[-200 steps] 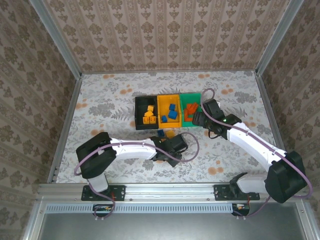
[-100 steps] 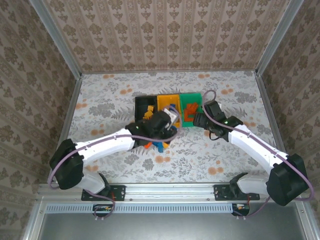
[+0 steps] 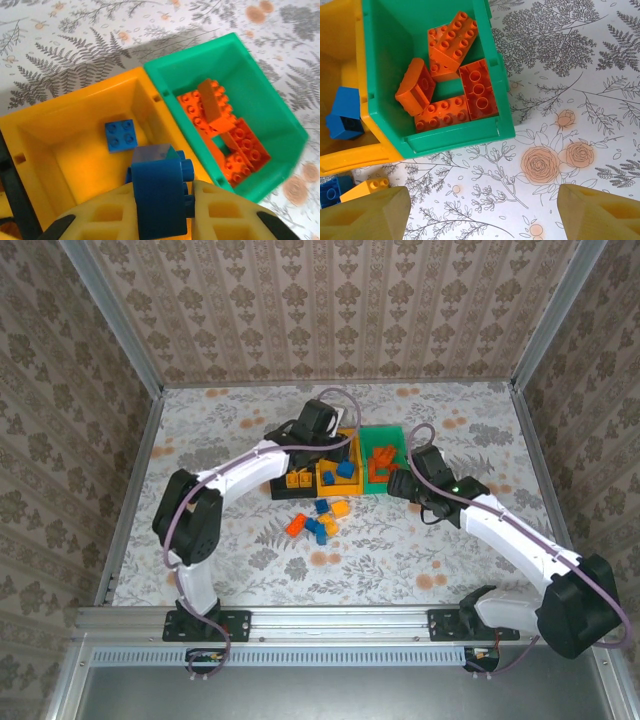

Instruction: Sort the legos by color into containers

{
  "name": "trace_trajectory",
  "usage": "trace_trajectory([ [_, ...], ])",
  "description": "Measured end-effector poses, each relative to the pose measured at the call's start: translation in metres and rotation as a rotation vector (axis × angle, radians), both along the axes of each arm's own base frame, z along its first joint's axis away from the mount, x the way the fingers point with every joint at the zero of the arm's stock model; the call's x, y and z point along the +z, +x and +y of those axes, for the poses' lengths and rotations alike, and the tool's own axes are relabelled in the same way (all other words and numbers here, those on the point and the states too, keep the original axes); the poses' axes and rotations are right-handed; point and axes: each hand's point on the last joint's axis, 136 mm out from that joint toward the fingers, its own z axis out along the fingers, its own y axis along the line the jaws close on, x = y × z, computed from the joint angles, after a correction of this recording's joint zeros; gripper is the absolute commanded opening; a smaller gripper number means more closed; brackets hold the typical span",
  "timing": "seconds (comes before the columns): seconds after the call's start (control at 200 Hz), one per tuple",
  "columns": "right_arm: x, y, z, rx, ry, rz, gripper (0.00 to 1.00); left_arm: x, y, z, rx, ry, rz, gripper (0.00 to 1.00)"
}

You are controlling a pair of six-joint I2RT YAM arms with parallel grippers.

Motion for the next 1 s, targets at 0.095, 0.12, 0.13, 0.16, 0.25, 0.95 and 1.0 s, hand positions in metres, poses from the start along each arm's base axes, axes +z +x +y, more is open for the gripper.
trace_trajectory([
  [0.095, 0.004, 0.0, 0.0, -0.003, 0.007, -0.011, 0.79, -0.008, 0.006, -0.001, -0.001, 0.013, 0.018, 0.44],
  [0.12, 0.005, -0.001, 0.0, -0.003, 0.009, -0.014, 0.79, -0.01, 0.007, 0.0, -0.003, 0.016, 0.022, 0.46],
  [0.13, 0.005, -0.001, 0.0, -0.003, 0.009, -0.015, 0.79, -0.01, 0.007, 0.0, 0.001, 0.015, 0.024, 0.48],
  [0.16, 0.006, -0.001, 0.0, -0.003, 0.01, -0.016, 0.79, -0.01, 0.007, 0.0, -0.002, 0.017, 0.027, 0.52],
  [0.25, 0.007, -0.001, -0.001, -0.003, 0.012, -0.02, 0.79, -0.009, 0.005, 0.0, -0.005, 0.012, 0.034, 0.6],
  [0.95, 0.004, -0.001, 0.003, -0.004, 0.034, -0.006, 0.79, -0.021, -0.172, 0.057, -0.114, 0.007, 0.162, 0.94],
  [1.0, 0.003, -0.001, 0.003, -0.004, 0.036, -0.002, 0.79, -0.034, -0.182, 0.062, -0.113, 0.025, 0.194, 0.93],
])
